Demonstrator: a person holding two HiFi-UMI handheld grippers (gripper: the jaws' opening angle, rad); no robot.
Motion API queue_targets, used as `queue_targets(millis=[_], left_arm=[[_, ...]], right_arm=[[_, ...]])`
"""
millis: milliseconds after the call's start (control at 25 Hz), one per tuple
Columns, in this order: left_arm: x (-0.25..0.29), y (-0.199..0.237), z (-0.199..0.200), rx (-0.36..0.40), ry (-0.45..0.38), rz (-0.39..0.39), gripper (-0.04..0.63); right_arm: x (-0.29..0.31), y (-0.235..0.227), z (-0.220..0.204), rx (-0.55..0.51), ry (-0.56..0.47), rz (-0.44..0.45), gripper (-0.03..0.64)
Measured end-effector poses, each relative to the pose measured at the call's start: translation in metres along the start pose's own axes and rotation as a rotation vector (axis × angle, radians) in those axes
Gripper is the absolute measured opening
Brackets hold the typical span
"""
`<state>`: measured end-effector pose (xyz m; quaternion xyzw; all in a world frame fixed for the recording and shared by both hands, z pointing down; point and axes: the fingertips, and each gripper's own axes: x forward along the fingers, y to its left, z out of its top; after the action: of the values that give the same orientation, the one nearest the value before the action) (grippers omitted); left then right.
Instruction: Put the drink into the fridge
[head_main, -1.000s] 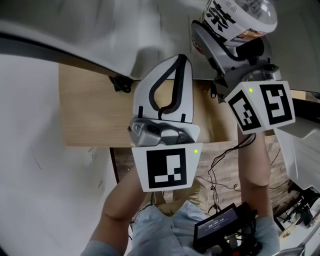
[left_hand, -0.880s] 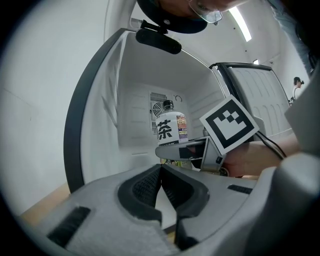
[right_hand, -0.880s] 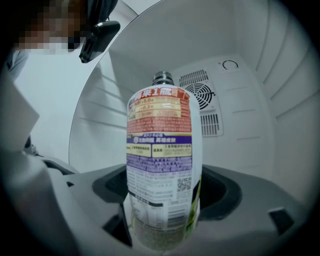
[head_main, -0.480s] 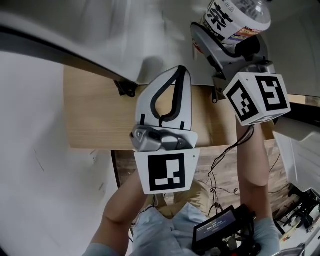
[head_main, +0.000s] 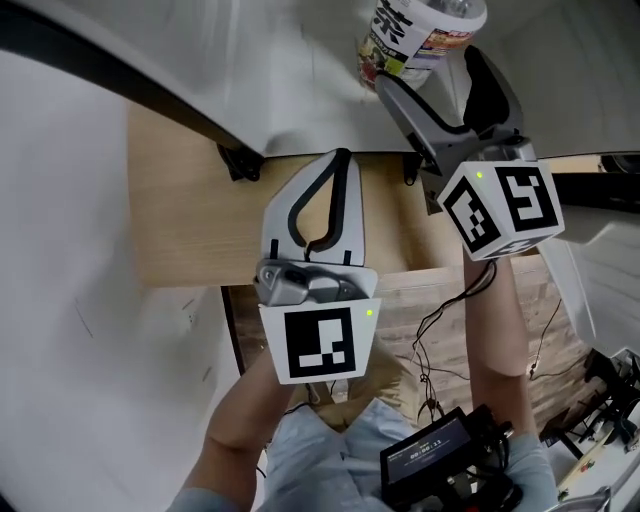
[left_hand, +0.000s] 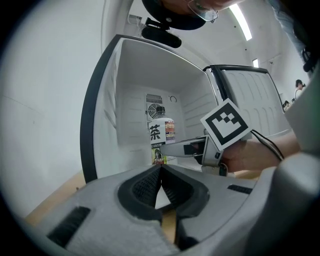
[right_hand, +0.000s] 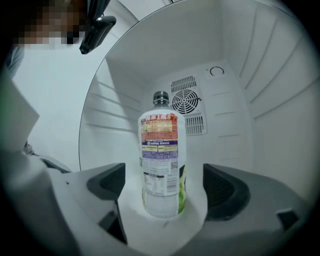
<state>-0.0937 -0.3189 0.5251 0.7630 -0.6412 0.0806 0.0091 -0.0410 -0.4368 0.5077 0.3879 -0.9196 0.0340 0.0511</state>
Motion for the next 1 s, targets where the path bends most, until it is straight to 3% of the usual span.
queue_targets(millis=[240, 400, 520, 720, 1000], left_arm=[[-0.029, -0.007, 0.027, -0.010, 0.011, 0.007, 0.009], [-0.054, -0.015, 0.069, -0.015, -0.002, 0.022, 0.009], [-0.070, -0.022, 0.108, 0.001, -0.034, 0.014, 0.009], [-0.082, -0.030, 0.169, 0.035, -0.108, 0.003, 0.009], [-0.109, -0.038, 0.204, 0.051, -0.128, -0.006, 0.009]], right_arm=[[-0.068, 0.008, 0.015, 0.085, -0.031, -0.071, 0.357], [-0.117, 0.041, 0.037, 0.116, -0.009, -0.034, 0.226], [-0.144, 0.057, 0.064, 0.095, -0.004, -0.040, 0.179], [-0.177, 0.053, 0.125, 0.044, -0.100, -0.110, 0.094], [-0.213, 0.060, 0.161, -0.036, -0.115, -0.185, 0.006]])
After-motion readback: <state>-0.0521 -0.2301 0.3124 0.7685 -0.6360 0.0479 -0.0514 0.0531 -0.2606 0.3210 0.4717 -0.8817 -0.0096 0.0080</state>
